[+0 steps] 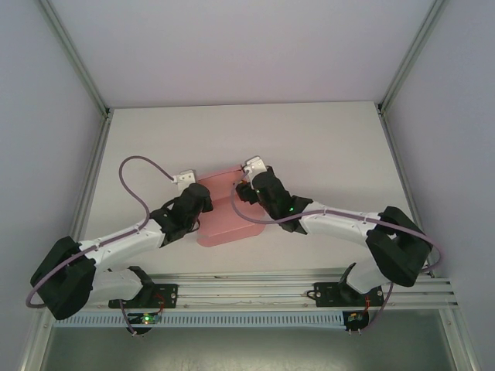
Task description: Assemble paper box
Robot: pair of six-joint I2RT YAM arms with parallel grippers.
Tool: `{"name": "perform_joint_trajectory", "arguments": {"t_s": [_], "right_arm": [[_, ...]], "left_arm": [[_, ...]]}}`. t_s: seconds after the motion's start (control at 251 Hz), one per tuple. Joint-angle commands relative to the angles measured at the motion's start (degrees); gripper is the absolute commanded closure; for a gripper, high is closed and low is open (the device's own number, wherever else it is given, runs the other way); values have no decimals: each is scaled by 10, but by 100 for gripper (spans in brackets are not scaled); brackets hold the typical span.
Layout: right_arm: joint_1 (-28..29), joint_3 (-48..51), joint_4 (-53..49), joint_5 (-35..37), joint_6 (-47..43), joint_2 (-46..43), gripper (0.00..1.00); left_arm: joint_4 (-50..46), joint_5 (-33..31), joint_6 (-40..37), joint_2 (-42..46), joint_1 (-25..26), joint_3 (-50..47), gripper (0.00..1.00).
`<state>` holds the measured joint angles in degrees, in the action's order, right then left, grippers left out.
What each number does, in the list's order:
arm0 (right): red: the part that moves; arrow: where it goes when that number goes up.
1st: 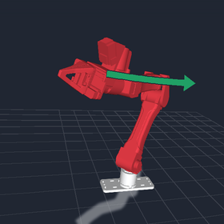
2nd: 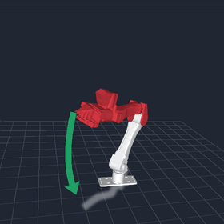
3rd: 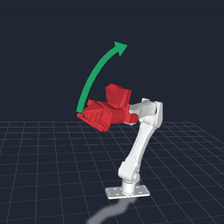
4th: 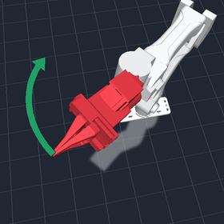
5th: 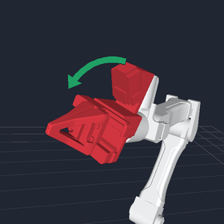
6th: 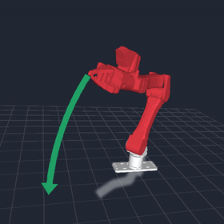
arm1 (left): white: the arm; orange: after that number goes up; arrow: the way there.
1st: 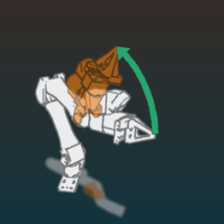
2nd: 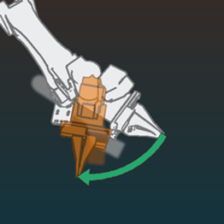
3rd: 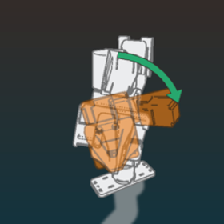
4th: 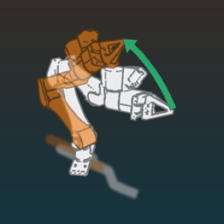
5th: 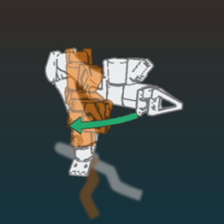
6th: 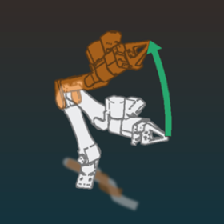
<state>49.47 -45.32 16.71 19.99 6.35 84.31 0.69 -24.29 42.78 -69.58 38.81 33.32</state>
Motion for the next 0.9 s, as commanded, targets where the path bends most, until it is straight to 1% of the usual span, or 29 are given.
{"name": "perform_joint_trajectory", "arguments": {"t_s": [0.0, 0.096, 0.16, 0.235, 0.291, 0.379, 0.443, 0.535, 0.674, 0.806, 0.854, 0.894], "right_arm": [[-2, 22, 29, -111, -12, -46, 2], [-5, 49, 53, -191, -11, -87, 2], [-9, 66, 63, -220, -1, -116, 2], [-16, 83, 66, -223, 16, -151, 2], [-19, 94, 64, -206, 21, -170, 2], [-36, 87, 14, -190, 24, -180, 2], [-62, 68, -46, -197, 38, -174, 10], [-87, 60, -65, -249, 29, -158, 16], [-90, 39, -60, -287, 11, -118, 20], [-90, 7, -60, -300, 5, -69, 21], [-90, -3, -61, -295, 7, -53, 25], [-90, -9, -59, -288, 9, -44, 33]], "left_arm": [[-25, -27, -15, -8, -9, 25, 100], [-28, -23, -25, -9, -9, 31, 100], [-33, -25, -27, -8, -9, 35, 100], [-41, -25, -28, -5, -8, 39, 100], [-40, -20, -28, -1, -8, 39, 100], [-35, -12, -33, 7, -9, 33, 100], [-39, -11, -35, 11, -9, 34, 100], [-43, -15, -35, 13, -9, 33, 100], [-40, -6, -36, 4, -9, 35, 100], [-35, 10, -39, -7, -9, 39, 100], [-32, 14, -40, -8, -8, 39, 100], [-32, 16, -41, -8, -8, 39, 100]]}}
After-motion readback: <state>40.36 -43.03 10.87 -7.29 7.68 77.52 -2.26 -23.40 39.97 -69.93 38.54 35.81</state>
